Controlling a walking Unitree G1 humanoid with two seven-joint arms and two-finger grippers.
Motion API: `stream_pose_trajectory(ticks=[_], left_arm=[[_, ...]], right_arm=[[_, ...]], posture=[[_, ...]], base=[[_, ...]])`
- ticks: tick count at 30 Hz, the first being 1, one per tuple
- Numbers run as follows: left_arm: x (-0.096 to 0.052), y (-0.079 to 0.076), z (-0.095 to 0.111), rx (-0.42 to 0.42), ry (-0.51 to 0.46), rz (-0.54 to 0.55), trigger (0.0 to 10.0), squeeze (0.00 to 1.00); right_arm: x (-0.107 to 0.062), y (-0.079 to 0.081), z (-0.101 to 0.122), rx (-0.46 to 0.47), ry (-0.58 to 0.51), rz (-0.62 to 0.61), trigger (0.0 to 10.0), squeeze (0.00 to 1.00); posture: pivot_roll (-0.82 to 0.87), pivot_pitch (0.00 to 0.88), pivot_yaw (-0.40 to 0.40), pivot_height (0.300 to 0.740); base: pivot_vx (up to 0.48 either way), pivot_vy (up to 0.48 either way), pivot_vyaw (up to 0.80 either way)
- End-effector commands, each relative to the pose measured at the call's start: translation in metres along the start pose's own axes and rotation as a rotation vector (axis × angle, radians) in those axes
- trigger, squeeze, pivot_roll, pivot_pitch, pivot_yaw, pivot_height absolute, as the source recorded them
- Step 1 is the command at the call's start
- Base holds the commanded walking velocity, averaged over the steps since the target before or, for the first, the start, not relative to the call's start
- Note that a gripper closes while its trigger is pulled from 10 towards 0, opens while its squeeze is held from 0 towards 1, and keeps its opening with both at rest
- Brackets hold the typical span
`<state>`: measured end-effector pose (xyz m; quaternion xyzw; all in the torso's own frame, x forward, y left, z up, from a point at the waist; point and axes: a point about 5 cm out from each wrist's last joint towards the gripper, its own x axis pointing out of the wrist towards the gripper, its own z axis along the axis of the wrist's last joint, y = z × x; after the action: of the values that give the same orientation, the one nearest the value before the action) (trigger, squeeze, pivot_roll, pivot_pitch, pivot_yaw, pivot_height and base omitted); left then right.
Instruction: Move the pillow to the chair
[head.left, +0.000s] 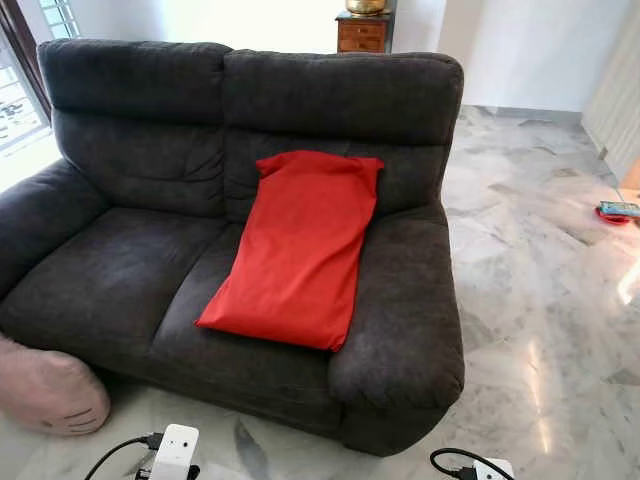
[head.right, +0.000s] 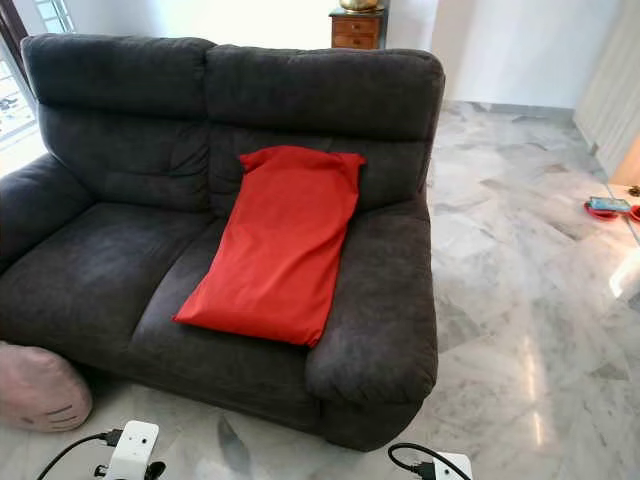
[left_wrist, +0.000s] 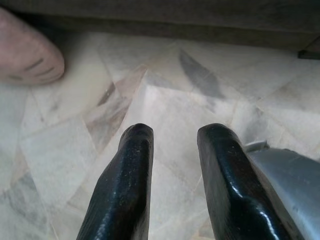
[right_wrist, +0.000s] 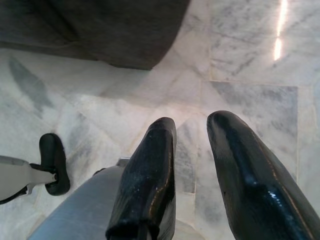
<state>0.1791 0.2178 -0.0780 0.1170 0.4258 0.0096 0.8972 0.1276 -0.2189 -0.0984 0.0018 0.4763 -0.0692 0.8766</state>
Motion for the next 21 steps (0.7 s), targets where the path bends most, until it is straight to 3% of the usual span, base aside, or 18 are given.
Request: stream_pose_trajectory(ticks=[1,21], left_arm=[[-0.001,0.001,-0.007,-0.008,0.031,-0.003,10.0,0.0],[-0.006,0.005,-0.025,0.005,0.095,-0.002,10.0,0.0]], right_arm=[[0.0,0.003,-0.001,-0.001,0.011,0.009,10.0,0.0],[-0.001,0.0,-0.005,0.026,0.03,-0.005,10.0,0.0]], posture=[[-0.07,0.0,0.021,0.74],[-0.07,0.0,0.022,0.74]], base=[[0.0,0.251,0.0],[0.0,0.271,0.0]])
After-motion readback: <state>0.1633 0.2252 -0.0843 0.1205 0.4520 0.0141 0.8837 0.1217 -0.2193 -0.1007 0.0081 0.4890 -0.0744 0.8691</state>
